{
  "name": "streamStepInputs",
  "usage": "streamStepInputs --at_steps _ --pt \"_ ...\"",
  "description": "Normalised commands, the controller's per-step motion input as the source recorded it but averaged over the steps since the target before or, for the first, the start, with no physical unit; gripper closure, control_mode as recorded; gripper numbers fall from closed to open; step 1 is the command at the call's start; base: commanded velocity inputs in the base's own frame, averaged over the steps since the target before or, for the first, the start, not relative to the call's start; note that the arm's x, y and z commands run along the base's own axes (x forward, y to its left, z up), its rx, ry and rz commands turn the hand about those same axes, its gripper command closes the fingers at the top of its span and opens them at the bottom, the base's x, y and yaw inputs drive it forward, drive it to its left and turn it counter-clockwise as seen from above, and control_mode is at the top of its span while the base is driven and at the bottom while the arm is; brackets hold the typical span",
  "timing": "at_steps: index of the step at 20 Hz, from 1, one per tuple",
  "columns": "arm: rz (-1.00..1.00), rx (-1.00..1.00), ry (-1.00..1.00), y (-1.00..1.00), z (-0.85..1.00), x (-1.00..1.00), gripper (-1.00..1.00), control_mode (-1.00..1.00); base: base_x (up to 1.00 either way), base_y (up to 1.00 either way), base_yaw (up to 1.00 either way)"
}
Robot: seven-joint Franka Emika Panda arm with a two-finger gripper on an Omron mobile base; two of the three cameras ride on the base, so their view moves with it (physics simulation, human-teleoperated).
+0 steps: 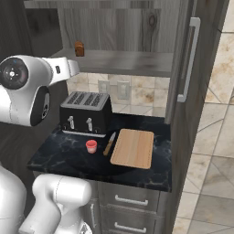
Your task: Pick the bread, place it on the cutting board, pick the jam, place it on the counter, and close the cabinet.
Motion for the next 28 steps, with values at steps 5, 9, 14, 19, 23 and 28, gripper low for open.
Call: streamStepInputs --at_steps 5,9,14,19,23,28 --pt "0.0 0.0 0.0 0.08 0.07 0.28 -1.0 -1.0 0.0 0.0 0.0" --pt "0.0 0.0 0.0 0.04 0.01 0.31 -1.0 -1.0 0.0 0.0 0.0" --pt "0.0 0.0 0.0 0.13 0.0 0.34 -1.0 -1.0 0.0 0.0 0.0" --pt "0.0 0.0 0.0 0.25 0.03 0.22 -1.0 -1.0 0.0 0.0 0.0" --pt "0.0 0.04 0.01 0.18 0.16 0.11 -1.0 -1.0 0.0 0.0 0.0" --pt "0.0 0.07 0.04 0.08 0.15 0.1 -1.0 -1.0 0.0 0.0 0.0"
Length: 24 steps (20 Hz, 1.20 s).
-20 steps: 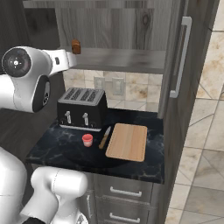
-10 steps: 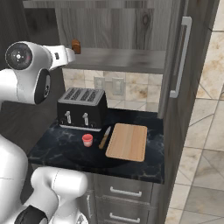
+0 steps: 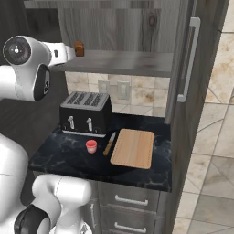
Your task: Pick the bread, place it on the cutting board, pick the jam, place it on the counter, and close the cabinet.
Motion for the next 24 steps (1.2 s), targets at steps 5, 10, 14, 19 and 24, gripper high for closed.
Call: streamStepInputs --at_steps 5,10,14,19,24 --pt "0.0 0.08 0.02 0.0 0.05 0.05 -1.0 -1.0 0.0 0.0 0.0" --pt "0.0 0.02 0.0 0.0 0.0 0.09 -1.0 -1.0 0.0 0.0 0.0" --pt "0.0 0.0 0.0 0.0 0.0 0.24 -1.0 -1.0 0.0 0.0 0.0" --pt "0.0 0.0 0.01 0.01 0.0 0.25 -1.0 -1.0 0.0 0.0 0.0" --pt "0.0 0.0 0.05 0.09 0.0 0.23 -1.0 -1.0 0.0 0.0 0.0"
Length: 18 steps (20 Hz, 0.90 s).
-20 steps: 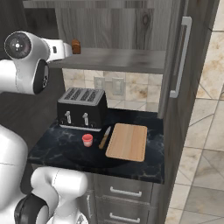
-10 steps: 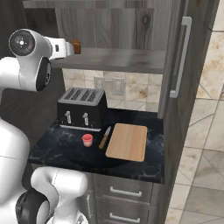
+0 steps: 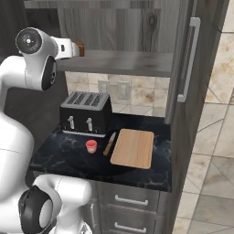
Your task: Pick the bread, place it on the cutting board, pick the jam, place it on the counter, and close the cabinet.
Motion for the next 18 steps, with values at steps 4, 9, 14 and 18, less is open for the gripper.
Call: streamStepInputs --at_steps 4,9,14,18 --pt "0.0 0.0 0.08 0.12 0.0 0.2 -1.0 -1.0 0.0 0.0 0.0" --pt "0.0 0.0 0.07 0.03 0.0 0.22 -1.0 -1.0 0.0 0.0 0.0" --pt "0.0 0.0 0.02 0.0 -0.05 0.33 -1.0 -1.0 0.0 0.0 0.0" --pt "0.0 0.0 0.0 0.0 -0.26 0.38 -1.0 -1.0 0.0 0.0 0.0"
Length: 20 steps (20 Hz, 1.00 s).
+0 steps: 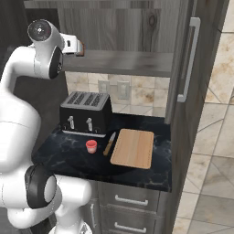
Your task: Pick the bread, place it on the cutting board, pick the jam, place it on the counter, and close the cabinet.
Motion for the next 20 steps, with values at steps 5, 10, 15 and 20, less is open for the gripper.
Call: streamStepInputs --at_steps 5,10,15,20 --pt "0.0 0.0 0.0 0.0 -0.22 0.42 -1.0 -1.0 0.0 0.0 0.0" --pt "0.0 0.0 0.0 0.04 -0.09 0.47 -1.0 -1.0 0.0 0.0 0.0" --pt "0.0 0.0 0.0 0.05 0.0 0.48 -1.0 -1.0 0.0 0.0 0.0" --pt "0.0 0.0 0.0 0.03 0.0 0.43 -1.0 -1.0 0.0 0.0 0.0"
